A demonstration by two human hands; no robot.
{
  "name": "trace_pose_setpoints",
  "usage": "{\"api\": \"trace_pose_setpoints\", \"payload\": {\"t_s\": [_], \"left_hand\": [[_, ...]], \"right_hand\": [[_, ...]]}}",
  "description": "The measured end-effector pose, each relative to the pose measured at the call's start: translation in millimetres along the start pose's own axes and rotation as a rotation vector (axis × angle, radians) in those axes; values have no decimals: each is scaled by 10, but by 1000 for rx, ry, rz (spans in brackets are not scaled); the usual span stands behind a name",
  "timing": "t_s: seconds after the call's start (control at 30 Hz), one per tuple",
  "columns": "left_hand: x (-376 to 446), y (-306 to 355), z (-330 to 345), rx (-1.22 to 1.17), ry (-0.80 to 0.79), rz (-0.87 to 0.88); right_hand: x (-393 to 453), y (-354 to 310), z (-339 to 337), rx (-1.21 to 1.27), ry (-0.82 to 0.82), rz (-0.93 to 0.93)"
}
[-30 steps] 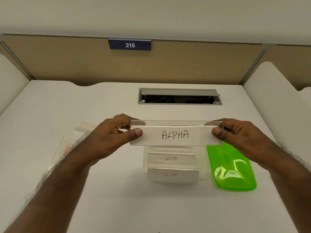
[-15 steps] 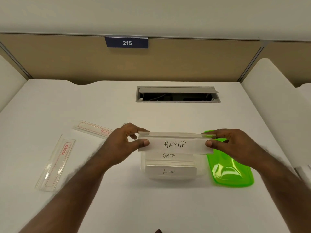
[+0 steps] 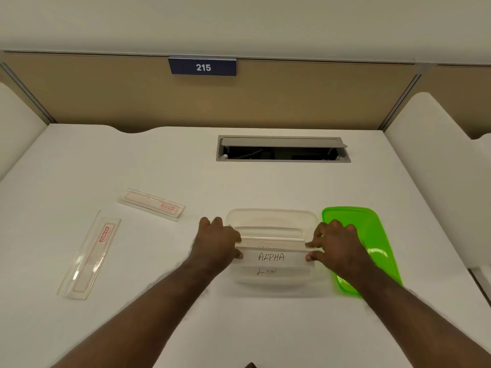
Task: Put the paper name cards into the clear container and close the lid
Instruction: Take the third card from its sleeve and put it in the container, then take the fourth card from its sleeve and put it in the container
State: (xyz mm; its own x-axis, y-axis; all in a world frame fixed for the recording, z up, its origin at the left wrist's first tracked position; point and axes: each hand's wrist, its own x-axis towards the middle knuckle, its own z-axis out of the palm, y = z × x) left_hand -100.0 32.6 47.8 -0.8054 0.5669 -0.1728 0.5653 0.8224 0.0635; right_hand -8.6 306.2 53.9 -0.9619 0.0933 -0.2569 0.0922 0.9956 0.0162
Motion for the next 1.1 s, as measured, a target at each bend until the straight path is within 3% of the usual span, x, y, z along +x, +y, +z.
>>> {"api": "trace_pose_setpoints", "payload": {"t_s": [0.37, 0.6, 0.7, 0.9, 1.1], "left_hand": [[5, 371, 61, 349, -122, 138], [61, 387, 67, 365, -160, 165], [39, 345, 29, 216, -44, 147], [-162, 5, -89, -75, 422, -20], [-453, -633, -49, -155, 534, -331]], "right_hand": [[130, -244, 209, -373, -106, -103], [178, -319, 197, -400, -107, -103], [192, -358, 107, -287, -61, -65], [289, -654, -236, -61, 140, -69], [537, -1389, -499, 134, 189, -204]]}}
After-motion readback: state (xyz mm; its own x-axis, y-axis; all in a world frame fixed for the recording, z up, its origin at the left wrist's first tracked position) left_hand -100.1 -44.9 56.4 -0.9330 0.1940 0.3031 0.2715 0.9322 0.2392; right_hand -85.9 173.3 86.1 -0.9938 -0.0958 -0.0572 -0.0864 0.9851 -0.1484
